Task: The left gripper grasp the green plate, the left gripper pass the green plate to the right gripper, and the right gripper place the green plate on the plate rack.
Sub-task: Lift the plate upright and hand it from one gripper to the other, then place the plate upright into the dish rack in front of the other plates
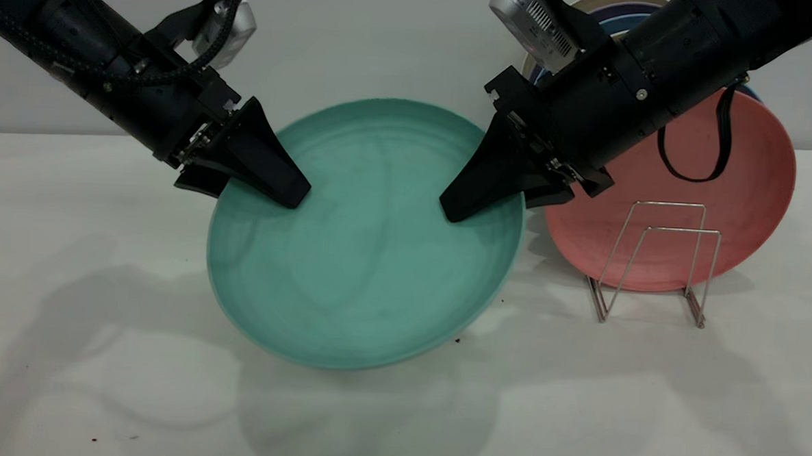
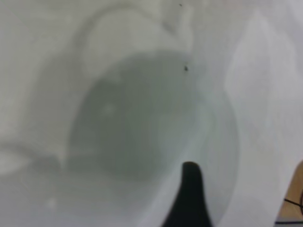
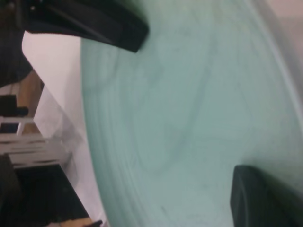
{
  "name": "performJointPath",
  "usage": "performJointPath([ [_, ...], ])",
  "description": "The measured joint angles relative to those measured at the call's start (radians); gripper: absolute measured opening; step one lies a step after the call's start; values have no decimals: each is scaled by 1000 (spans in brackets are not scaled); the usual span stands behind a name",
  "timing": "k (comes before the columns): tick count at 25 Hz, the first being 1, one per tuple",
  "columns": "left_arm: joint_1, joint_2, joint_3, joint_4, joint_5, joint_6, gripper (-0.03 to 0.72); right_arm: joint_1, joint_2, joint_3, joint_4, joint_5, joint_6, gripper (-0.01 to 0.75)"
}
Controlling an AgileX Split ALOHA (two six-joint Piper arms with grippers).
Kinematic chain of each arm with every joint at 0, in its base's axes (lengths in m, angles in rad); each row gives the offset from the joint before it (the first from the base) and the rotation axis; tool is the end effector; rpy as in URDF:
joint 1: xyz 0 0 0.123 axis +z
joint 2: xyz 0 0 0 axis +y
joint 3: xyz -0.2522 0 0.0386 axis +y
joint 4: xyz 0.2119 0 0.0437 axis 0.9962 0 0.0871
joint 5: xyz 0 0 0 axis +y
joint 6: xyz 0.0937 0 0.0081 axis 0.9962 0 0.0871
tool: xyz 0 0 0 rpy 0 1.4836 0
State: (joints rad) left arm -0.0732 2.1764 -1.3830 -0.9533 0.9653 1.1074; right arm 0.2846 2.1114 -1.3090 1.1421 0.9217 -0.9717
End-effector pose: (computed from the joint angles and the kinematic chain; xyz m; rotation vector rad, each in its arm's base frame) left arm 0.3611 -0.0897 0.1192 0.7551 2.5786 -0.9766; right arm 0.3302 0.1677 0.1366 -0.6400 2.5805 1.1850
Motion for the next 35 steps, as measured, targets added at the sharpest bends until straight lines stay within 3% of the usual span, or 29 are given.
performJointPath([
  [4, 19, -32, 0, -1, 24, -5, 708, -21, 0, 0, -59, 17, -3, 94],
  [11, 72, -176, 0, 3, 39, -7, 633, -27, -10, 0, -135, 17, -65, 94],
  [18, 147, -298, 0, 15, 42, -10, 596, -34, -178, 0, -256, 23, -394, 94],
  [23, 151, -308, 1, 63, 44, -37, 593, -35, -342, 0, -482, 5, -668, 94],
  [28, 151, -308, 2, 73, 44, -53, 593, -48, -436, 1, -617, -159, -649, 94],
  [35, 151, -308, 2, 74, 44, -55, 593, -132, -442, 2, -700, -180, -601, 94],
])
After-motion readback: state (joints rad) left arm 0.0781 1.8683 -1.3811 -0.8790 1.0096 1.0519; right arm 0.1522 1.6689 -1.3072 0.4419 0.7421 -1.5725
